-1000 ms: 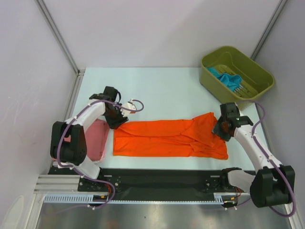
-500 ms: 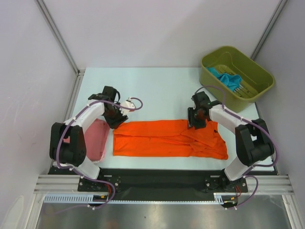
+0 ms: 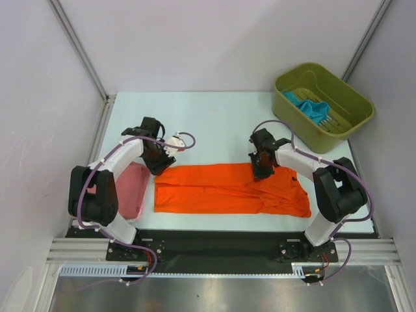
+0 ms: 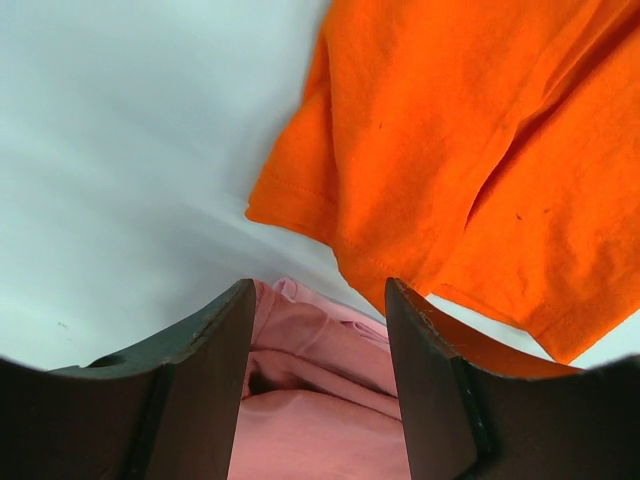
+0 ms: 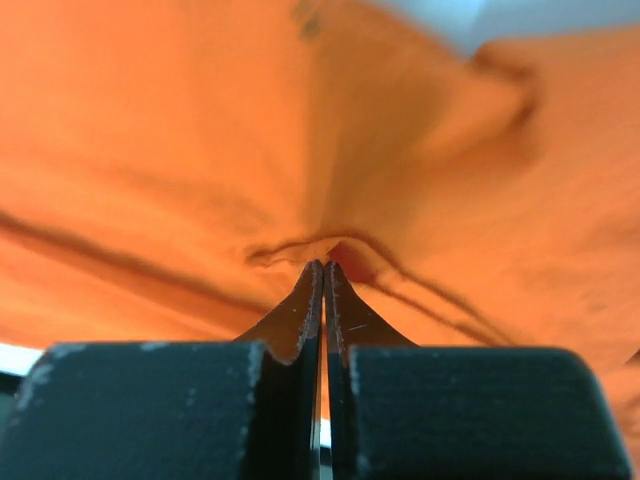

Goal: Fold and stack the t-shirts
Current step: Fold the tshirt

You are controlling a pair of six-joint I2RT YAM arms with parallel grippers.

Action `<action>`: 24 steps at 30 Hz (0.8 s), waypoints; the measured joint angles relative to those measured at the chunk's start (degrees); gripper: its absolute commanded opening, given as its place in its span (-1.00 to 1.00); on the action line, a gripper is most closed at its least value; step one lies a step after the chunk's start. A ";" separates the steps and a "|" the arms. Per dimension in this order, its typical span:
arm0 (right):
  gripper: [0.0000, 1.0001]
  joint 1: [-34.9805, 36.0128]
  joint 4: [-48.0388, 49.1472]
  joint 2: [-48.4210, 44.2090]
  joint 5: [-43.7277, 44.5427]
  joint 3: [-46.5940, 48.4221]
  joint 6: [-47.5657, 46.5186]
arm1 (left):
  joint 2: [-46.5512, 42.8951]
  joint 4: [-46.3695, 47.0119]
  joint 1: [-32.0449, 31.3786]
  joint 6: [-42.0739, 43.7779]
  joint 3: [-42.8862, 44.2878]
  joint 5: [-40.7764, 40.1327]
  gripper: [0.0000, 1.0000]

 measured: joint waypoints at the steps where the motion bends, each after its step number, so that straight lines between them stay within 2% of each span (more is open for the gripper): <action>1: -1.00 0.90 -0.74 -0.22 0.24 -0.02 0.13 | 0.09 -0.15 -0.09 -0.24 0.44 0.20 0.20; 7: -1.00 6.10 -5.38 -3.56 0.37 -0.61 1.31 | 0.15 -0.44 -0.90 -0.90 3.21 1.73 0.21; 9: -0.88 7.39 -6.34 -3.98 0.26 -0.85 1.40 | 0.35 -0.59 -1.31 -1.22 4.31 2.51 0.21; 11: -0.43 8.02 -6.78 -3.96 -0.07 -0.85 1.44 | 0.83 -0.57 -2.08 -1.66 5.42 2.91 0.21; 12: -0.03 8.13 -6.95 -3.96 -0.52 -0.81 1.14 | 1.09 -0.50 -2.62 -1.84 5.97 3.08 0.21; 13: 0.09 8.20 -7.02 -3.96 -0.79 -0.76 1.20 | 1.33 -0.48 -3.15 -2.12 6.38 3.39 0.21; 16: 0.24 8.35 -7.17 -4.55 -2.05 -0.81 -0.09 | 2.45 -0.13 -5.95 -3.34 8.61 5.25 0.18; 18: 0.19 7.41 -6.95 -7.02 -2.75 -1.40 -0.02 | 3.13 0.42 -8.37 -4.26 10.10 6.47 0.13; 19: -0.05 6.21 -6.84 -9.44 -3.04 -2.16 0.42 | 3.48 1.07 -9.77 -4.92 10.95 7.23 0.04; 20: -0.20 4.04 -6.64 -12.22 -3.74 -3.19 1.03 | 3.74 1.95 -11.37 -5.84 11.58 7.93 0.00; 22: -0.41 -4.00 -7.04 -17.57 -4.72 -4.98 3.13 | 4.50 3.85 -15.30 -7.34 12.70 9.60 -0.11; 24: -0.43 -13.70 -6.64 -20.92 -4.07 -6.91 5.57 | 5.84 5.90 -19.82 -8.92 13.66 10.95 -0.12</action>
